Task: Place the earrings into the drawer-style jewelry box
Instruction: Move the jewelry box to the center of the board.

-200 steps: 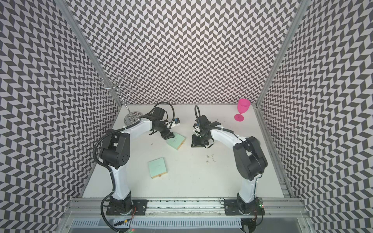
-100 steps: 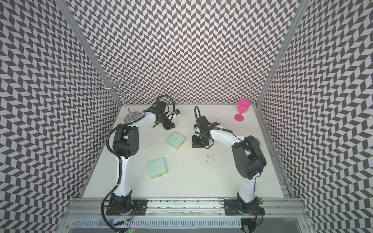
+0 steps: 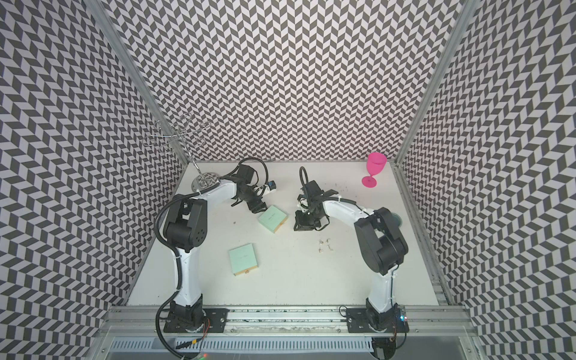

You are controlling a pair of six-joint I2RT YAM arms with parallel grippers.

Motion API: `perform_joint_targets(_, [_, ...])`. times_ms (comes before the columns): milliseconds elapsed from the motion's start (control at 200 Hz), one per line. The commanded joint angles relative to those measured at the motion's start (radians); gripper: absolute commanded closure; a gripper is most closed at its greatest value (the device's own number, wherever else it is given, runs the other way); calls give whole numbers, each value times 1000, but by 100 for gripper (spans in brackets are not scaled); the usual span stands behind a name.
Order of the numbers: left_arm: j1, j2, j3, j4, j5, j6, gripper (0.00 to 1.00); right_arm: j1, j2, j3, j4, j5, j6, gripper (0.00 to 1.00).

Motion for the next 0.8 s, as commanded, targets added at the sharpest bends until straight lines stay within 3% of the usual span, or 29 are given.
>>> perform_joint_targets(0, [-30, -80, -53, -14, 50, 23, 26, 5, 9, -16, 50, -61, 11, 80])
perform_joint_targets(280, [-51, -155, -127, -27, 106, -52, 26, -1, 10, -88, 118, -194, 67, 79])
perform_joint_targets(646, [-43, -223, -218, -5, 72, -86, 26, -2, 49, -82, 155, -237, 85, 77])
perform_joint_targets(796, [-41, -206, -225, 14, 39, -100, 26, -4, 94, -33, 127, -182, 75, 77])
